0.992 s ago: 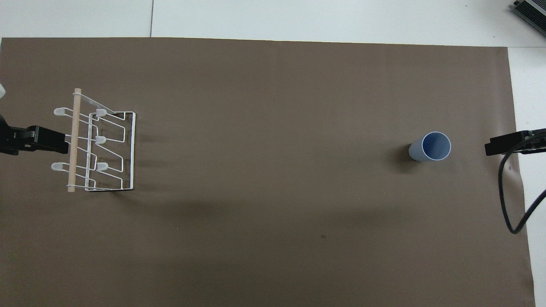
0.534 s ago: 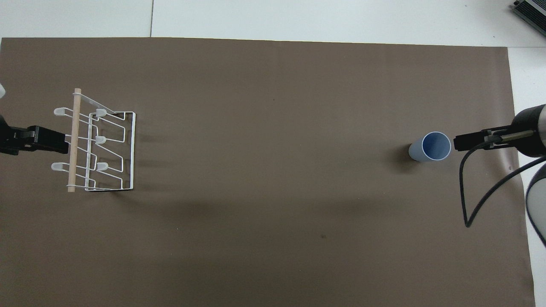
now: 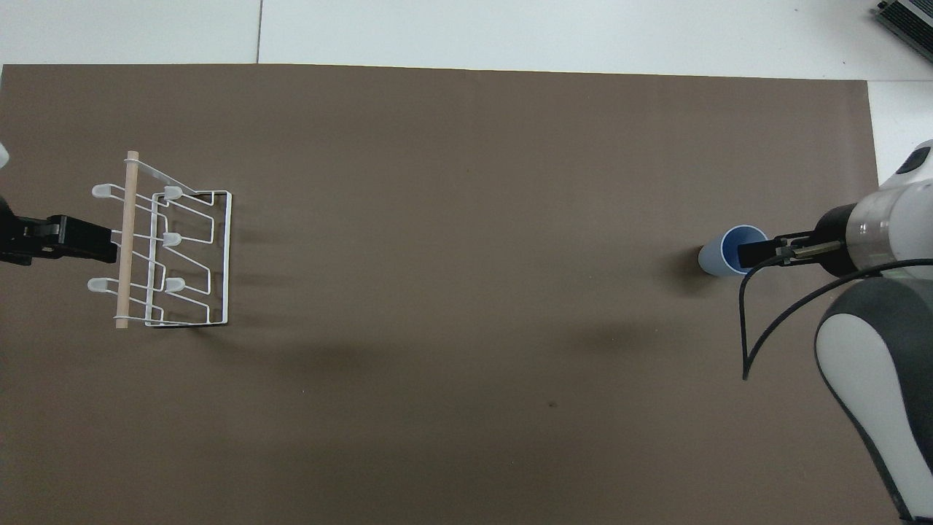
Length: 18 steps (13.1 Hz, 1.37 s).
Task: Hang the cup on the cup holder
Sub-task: 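Reach the right gripper to the light-blue cup and grasp its rim, then lift the light-blue cup with the right gripper and tip it sideways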
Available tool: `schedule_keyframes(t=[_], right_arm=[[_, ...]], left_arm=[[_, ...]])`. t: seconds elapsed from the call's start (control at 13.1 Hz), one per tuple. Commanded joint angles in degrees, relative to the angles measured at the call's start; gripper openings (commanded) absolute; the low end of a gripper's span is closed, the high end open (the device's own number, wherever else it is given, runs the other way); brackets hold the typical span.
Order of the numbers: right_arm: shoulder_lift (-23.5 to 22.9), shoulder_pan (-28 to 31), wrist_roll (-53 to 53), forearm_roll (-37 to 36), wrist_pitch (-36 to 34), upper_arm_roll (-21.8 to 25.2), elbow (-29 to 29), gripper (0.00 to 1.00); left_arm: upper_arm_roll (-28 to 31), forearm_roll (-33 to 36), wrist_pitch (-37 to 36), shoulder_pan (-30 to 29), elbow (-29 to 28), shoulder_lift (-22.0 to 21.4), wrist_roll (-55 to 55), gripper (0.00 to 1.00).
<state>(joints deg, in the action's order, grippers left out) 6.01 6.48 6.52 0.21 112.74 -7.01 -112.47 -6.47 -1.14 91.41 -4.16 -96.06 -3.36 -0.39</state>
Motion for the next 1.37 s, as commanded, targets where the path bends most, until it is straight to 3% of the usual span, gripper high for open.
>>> schedule_keyframes(t=[0.0, 0.61, 0.92, 1.3], right_arm=[[1.1, 0.4, 1.8, 1.0, 5.9, 0.0, -5.8, 1.00], [-4.6, 0.5, 1.8, 0.9, 13.9, 0.1, -9.7, 1.00], [-9.7, 0.4, 2.5, 0.9, 22.2, 0.0, -9.9, 1.00], [-10.7, 0.5, 2.7, 0.9, 25.5, 0.0, -12.7, 1.00]], left_arm=[[-0.1, 0.3, -0.2, -0.2, -1.6, -1.6, 0.3, 1.00], [0.0, 0.2, -0.2, -0.2, -1.6, -1.6, 0.2, 1.00], [-0.1, 0.3, -0.2, -0.2, -1.6, -1.6, 0.2, 1.00], [0.0, 0.3, -0.2, -0.2, -1.6, -1.6, 0.3, 1.00]])
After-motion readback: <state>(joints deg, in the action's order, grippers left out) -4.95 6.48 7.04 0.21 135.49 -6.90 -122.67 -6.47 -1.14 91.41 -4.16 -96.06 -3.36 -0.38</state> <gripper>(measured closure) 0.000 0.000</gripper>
